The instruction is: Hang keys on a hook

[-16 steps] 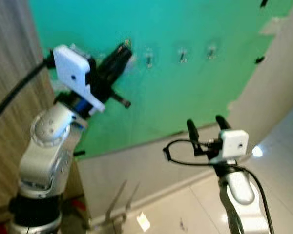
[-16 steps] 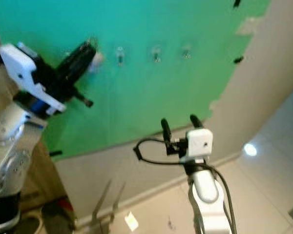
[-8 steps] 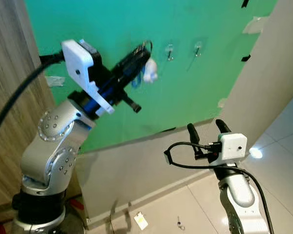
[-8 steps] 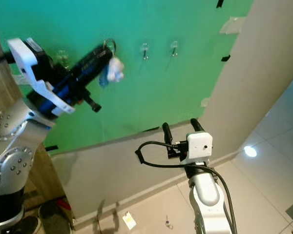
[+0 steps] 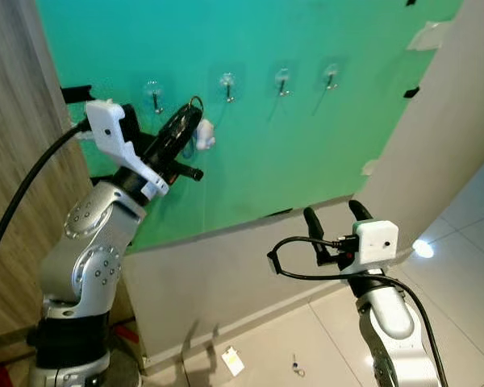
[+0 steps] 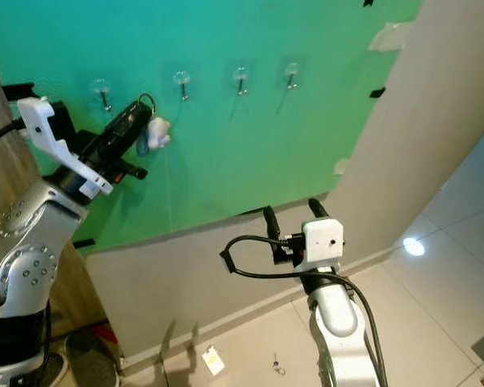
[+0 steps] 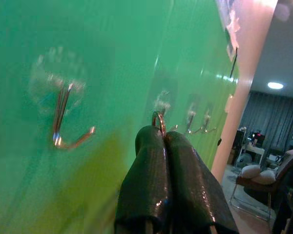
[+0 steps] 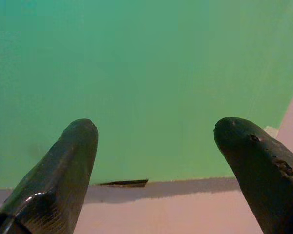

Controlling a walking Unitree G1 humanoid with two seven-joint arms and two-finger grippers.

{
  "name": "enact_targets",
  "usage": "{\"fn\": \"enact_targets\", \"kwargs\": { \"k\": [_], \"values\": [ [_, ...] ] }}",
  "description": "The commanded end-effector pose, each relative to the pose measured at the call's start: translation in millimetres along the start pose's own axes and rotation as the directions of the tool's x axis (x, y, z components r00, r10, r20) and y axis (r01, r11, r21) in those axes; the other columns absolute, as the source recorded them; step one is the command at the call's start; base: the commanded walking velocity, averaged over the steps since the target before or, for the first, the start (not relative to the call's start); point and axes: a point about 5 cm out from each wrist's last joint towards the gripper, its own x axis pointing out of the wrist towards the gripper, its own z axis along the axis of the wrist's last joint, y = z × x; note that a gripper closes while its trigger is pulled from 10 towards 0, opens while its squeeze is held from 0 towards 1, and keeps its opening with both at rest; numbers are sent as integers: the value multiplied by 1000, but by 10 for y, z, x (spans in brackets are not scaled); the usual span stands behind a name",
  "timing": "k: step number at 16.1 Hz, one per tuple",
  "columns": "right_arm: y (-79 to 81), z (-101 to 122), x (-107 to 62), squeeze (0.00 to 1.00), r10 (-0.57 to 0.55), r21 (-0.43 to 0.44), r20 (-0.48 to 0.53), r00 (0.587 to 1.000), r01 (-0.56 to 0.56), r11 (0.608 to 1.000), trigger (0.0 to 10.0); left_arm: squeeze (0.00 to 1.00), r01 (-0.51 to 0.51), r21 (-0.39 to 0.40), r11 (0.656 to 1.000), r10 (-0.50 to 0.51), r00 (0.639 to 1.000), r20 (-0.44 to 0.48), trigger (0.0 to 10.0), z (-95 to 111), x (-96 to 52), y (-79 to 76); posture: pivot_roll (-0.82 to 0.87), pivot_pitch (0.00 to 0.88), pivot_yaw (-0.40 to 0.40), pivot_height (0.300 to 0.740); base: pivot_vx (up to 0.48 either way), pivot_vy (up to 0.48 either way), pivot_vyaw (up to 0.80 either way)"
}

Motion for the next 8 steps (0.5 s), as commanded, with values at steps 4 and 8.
{"fn": "enact_targets", "kwargs": {
  "k": [4, 8],
  "values": [
    [-38, -13, -5, 0, 3, -10, 4, 1000, -3, 1000, 10000, 0, 36, 31, 999, -37, 998, 46, 10000, 97, -52, -101, 14, 0, -89, 740, 0, 0, 0],
    [-36, -30, 10, 0, 16, -13, 2, 1000, -16, 1000, 10000, 0, 7, 35, 999, -9, 998, 62, 10000, 144, -104, -62, 25, 0, -99, 740, 0, 0, 0]
  ]
}}
